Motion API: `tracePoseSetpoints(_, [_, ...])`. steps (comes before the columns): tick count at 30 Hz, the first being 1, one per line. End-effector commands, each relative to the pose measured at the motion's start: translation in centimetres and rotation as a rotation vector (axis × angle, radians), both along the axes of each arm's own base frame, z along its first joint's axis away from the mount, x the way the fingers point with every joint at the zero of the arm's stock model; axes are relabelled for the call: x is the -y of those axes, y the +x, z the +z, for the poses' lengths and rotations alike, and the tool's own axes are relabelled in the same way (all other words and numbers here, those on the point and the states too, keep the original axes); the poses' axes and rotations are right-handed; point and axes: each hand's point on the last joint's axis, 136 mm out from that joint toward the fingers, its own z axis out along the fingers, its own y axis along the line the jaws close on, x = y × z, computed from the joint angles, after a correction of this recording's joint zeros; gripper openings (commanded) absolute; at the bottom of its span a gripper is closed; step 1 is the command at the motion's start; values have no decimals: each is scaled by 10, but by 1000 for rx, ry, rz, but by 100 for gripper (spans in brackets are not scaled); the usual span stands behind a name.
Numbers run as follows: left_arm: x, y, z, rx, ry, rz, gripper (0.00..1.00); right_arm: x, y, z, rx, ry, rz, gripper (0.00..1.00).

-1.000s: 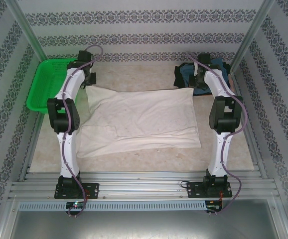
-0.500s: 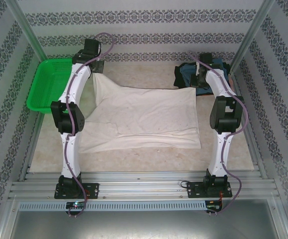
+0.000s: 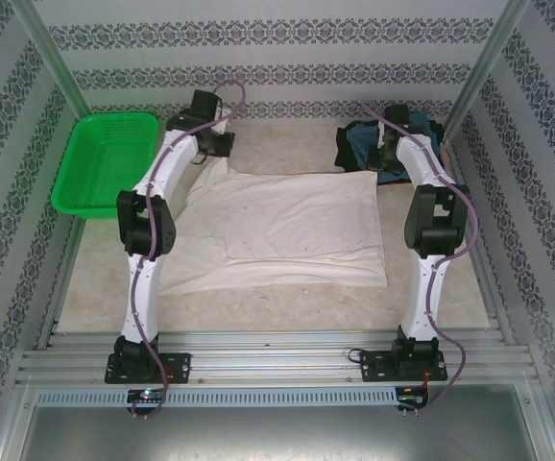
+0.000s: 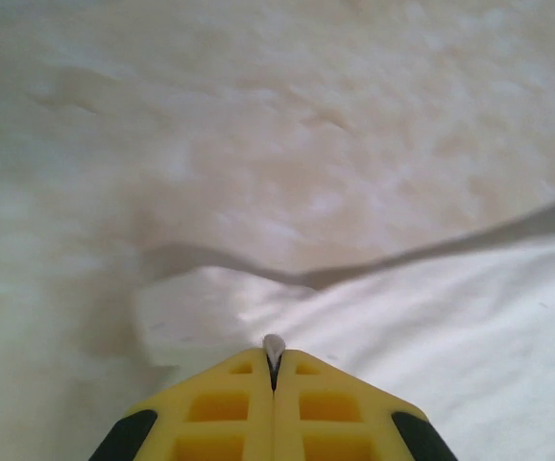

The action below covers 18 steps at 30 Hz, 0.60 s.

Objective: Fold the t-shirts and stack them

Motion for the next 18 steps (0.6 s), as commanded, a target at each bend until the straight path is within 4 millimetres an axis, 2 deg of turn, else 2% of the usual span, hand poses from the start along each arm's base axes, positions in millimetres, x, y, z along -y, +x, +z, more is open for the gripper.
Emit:
tracePoseSetpoints(1, [36, -16, -15, -67, -141, -33, 0, 8, -8, -10, -38, -11, -40, 0])
tracePoseSetpoints(2, [38, -19, -17, -69, -155, -25, 0, 7, -9, -11, -41, -8, -41, 0])
tracePoseSetpoints(3, [42, -23, -17, -70, -194, -24, 13, 8, -9, -12, -42, -5, -43, 0])
tracePoseSetpoints(4, [44, -27, -17, -72, -232, -20, 37, 8, -10, -13, -44, -4, -44, 0])
tracePoseSetpoints(6, [37, -29, -7, -55, -295, 38, 54, 7, -11, -15, -46, 0, -42, 0])
tracePoseSetpoints(8, [20, -31, 11, -26, -350, 113, 68, 7, -12, -16, -49, -1, -40, 0])
tracePoseSetpoints(10, [-11, -35, 37, 21, -363, 216, 91, 6, -12, -17, -52, 0, -36, 0])
tracePoseSetpoints(11, [-25, -38, 45, 35, -368, 257, 97, 6, -12, -17, -51, 2, -34, 0])
tracePoseSetpoints(14, [-67, -54, 52, 22, -358, 369, 100, 6, -12, -18, -52, 5, -32, 0])
tracePoseSetpoints(16, [-89, -67, 36, -35, -314, 411, 98, 4, -11, -18, -51, 12, -28, 0])
tracePoseSetpoints(17, [-95, -71, 26, -68, -315, 424, 95, 3, -11, -19, -53, 16, -28, 0])
tracePoseSetpoints(18, [-99, -75, 14, -106, -343, 434, 87, 3, -11, -19, -54, 19, -27, 0])
